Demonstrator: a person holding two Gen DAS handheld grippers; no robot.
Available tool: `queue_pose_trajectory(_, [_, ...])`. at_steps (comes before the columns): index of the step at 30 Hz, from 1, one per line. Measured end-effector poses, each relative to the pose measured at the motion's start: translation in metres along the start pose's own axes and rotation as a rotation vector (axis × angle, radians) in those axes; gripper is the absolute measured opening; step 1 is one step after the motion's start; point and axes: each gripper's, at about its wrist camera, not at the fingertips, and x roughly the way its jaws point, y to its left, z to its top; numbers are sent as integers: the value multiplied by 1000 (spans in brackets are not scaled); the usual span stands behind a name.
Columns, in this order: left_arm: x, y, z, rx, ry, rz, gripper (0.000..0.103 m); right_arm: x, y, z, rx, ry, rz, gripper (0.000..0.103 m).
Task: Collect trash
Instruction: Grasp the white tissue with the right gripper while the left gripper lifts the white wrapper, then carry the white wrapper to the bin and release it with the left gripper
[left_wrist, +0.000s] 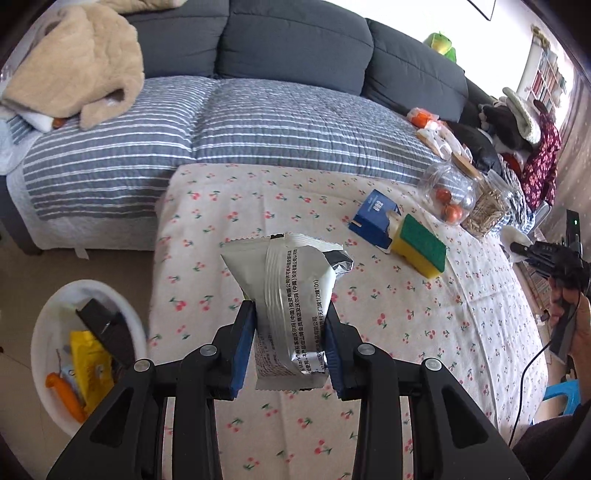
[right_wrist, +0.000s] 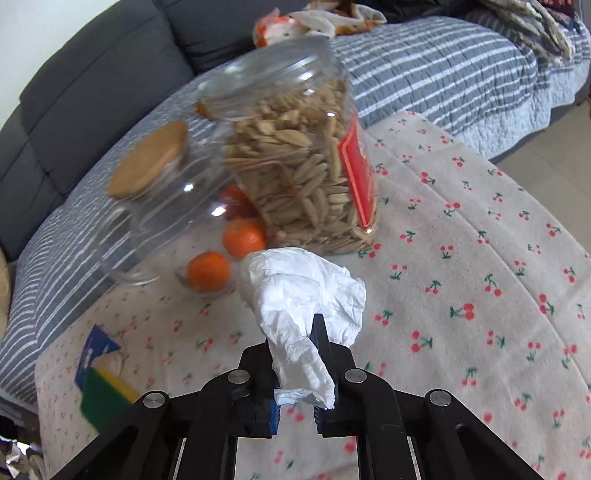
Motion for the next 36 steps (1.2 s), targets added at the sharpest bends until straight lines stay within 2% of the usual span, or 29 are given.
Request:
queue_pose_trajectory(4, [-18,23,-8,-49,-25,7,37,-19,21,-19,-49,10,-2,11])
queue_pose_trajectory(12, [-42,60,-23,-135,-34,30,37,-46,82,-61,-208,18,60,11])
queue_pose_trajectory(24, [-71,102,-39,-168,-63,121,37,-56,195,-144,-465,101,301,12])
queue_pose_trajectory(28, [-82,124,-41,-215,-87,142,37,-56,225,-167,-536,124,379,11])
queue_pose_trajectory(36, [-80,173,-48,-307,-73,196,38,-42,272,-210,-648,186,429,12])
